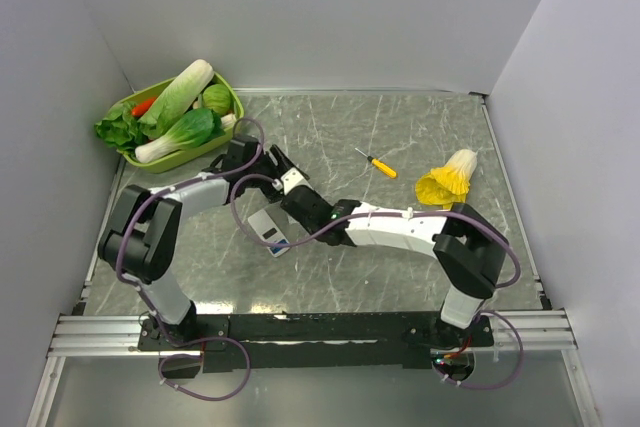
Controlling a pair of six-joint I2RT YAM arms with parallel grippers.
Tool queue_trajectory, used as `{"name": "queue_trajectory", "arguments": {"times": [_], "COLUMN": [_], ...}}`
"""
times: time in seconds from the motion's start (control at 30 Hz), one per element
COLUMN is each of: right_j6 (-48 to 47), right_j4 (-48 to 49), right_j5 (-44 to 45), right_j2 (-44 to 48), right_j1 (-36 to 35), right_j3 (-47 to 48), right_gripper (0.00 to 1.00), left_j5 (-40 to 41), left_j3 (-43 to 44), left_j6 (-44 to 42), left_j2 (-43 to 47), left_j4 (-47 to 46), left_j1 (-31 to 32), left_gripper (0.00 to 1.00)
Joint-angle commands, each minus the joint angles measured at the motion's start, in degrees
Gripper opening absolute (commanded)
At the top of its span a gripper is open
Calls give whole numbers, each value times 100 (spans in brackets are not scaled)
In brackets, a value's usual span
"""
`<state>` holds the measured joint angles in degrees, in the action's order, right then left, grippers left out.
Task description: Unload the batteries from the remote control
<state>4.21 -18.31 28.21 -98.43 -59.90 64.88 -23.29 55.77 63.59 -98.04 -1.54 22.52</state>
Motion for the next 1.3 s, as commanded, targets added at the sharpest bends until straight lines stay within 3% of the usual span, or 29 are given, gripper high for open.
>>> {"name": "queue_trajectory", "arguments": {"times": [0.0,0.13,0.27,0.3,0.4,0.57,0.67,0.93,1.03,1.07,1.13,1.17,1.27], "right_j6": [317,695,1178,1248,1451,1863,1934,2531,2787,2726,2638,2612,2769], "right_j4": [432,810,1416,1609,1759,2489,2489,3560,3852,3826,3624,3615,3676], "right_j5": [-901,-2589,-4215,-4740,-5323,-6511,-6687,-7600,-7813,-7822,-7760,-7743,-7716], "right_j2": [569,1350,1941,2142,2546,2926,2935,2874,2760,2742,2715,2715,2689], "right_j1": [364,1005,1778,2006,2315,2571,2597,2694,2747,2764,2861,2887,3098], "right_j3": [-195,-764,-1232,-1345,-1478,-1742,-1707,-2076,-2164,-2155,-2155,-2173,-2261], "right_gripper": [0,0,0,0,0,0,0,0,0,0,0,2,19], "left_j5": [-562,-747,-1370,-1519,-2048,-2292,-2592,-2628,-2655,-2637,-2480,-2418,-2303], "left_j3": [-250,-539,-1085,-1181,-1831,-2017,-2210,-2035,-1982,-1982,-1965,-1947,-1930], "left_j6": [-127,-584,-795,-770,-227,-348,292,171,276,311,251,154,101], "left_j2": [654,1075,1427,1550,1936,2193,2228,2026,1920,1903,1946,1973,1955], "left_j4": [-680,-707,-1655,-2274,-3821,-4151,-5354,-5637,-5805,-5822,-5578,-5428,-5225], "left_j1": [-99,-458,-635,-644,-609,-591,-574,-91,-29,-29,-29,-29,-29], "left_gripper": [78,79,77,77,76,77,77,74,61,49,34,20,4]}}
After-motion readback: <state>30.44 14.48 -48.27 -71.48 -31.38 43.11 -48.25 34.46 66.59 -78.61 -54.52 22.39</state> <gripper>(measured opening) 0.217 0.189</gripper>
